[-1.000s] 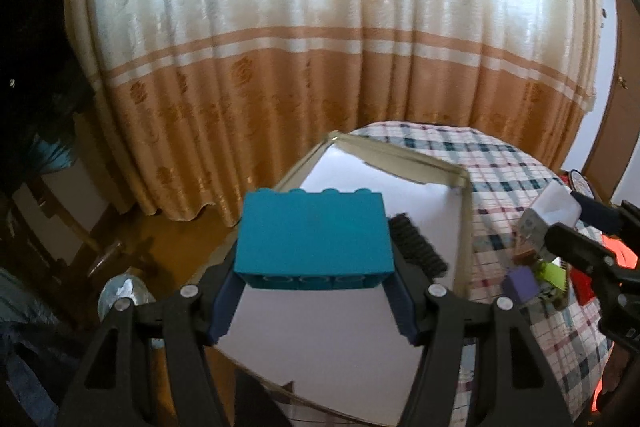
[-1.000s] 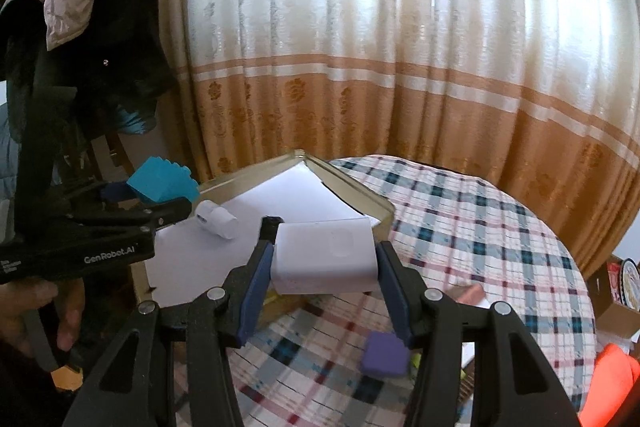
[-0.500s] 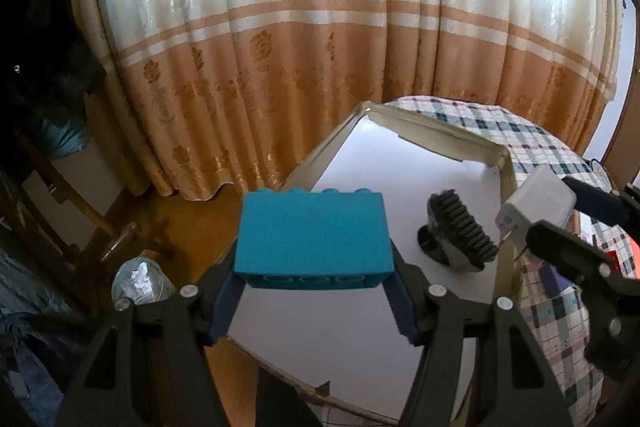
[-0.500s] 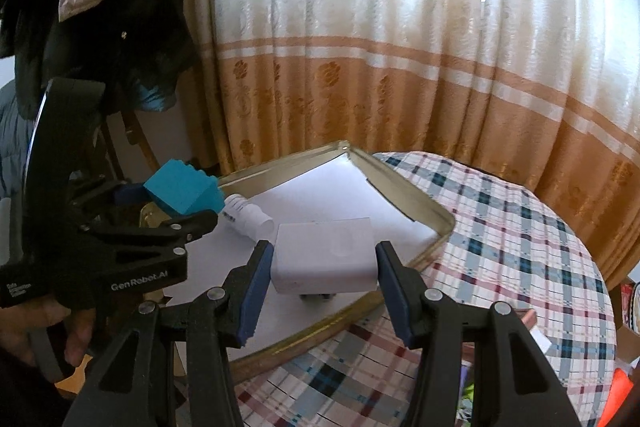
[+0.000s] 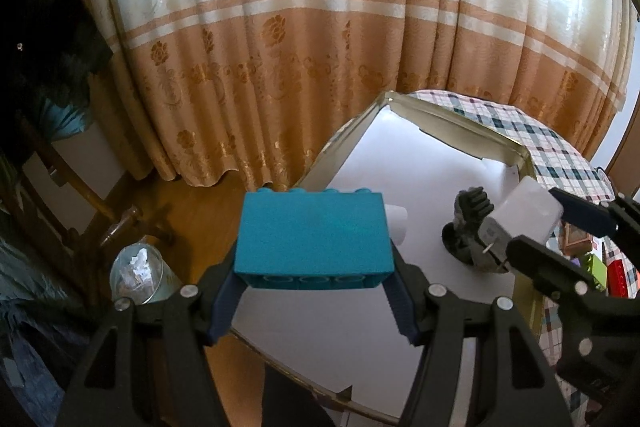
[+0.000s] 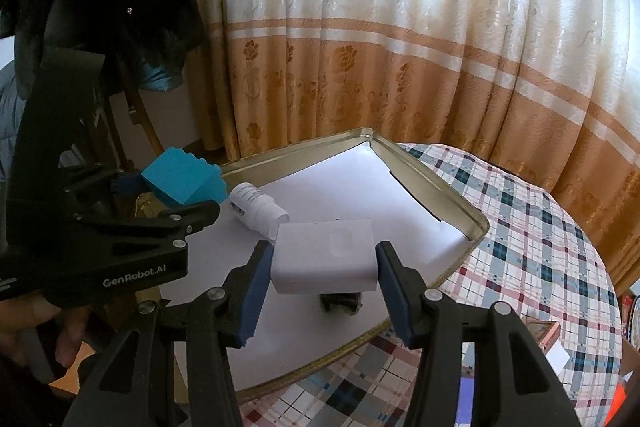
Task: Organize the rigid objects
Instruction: 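Carry the teal brick and white block over the paper-lined tray with both tools, then lower and release the teal brick and white block onto the tray paper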
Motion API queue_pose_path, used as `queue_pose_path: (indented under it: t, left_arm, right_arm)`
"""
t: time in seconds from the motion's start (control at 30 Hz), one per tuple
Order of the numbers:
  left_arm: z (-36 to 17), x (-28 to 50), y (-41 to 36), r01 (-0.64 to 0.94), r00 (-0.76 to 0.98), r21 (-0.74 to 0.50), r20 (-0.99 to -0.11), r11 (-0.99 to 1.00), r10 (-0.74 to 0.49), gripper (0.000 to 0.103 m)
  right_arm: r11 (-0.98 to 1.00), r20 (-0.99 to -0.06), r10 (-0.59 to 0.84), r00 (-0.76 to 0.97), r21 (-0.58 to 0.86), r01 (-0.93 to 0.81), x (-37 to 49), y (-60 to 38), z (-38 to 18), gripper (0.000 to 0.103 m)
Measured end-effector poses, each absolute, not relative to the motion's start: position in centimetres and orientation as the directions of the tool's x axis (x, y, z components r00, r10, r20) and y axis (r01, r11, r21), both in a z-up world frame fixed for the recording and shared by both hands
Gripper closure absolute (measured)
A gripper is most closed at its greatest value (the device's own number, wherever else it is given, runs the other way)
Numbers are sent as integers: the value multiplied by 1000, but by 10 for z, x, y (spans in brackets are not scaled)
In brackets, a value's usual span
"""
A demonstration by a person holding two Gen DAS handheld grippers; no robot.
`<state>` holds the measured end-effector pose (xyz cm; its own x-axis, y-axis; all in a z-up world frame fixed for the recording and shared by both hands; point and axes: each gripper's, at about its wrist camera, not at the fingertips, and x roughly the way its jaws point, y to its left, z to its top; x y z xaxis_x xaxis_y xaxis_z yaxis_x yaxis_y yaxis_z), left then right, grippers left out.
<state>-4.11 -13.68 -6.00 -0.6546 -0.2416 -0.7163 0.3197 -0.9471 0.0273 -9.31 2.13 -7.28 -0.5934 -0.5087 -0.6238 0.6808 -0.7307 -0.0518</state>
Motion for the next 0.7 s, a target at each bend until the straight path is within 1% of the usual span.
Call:
queue_pose_path:
  t: [0.7]
  left_arm:
    - [-66, -43, -144, 328, -640, 27, -729, -944, -243, 39]
  right_arm:
    - [-714, -641, -507, -575, -61, 698, -91, 9, -83, 48]
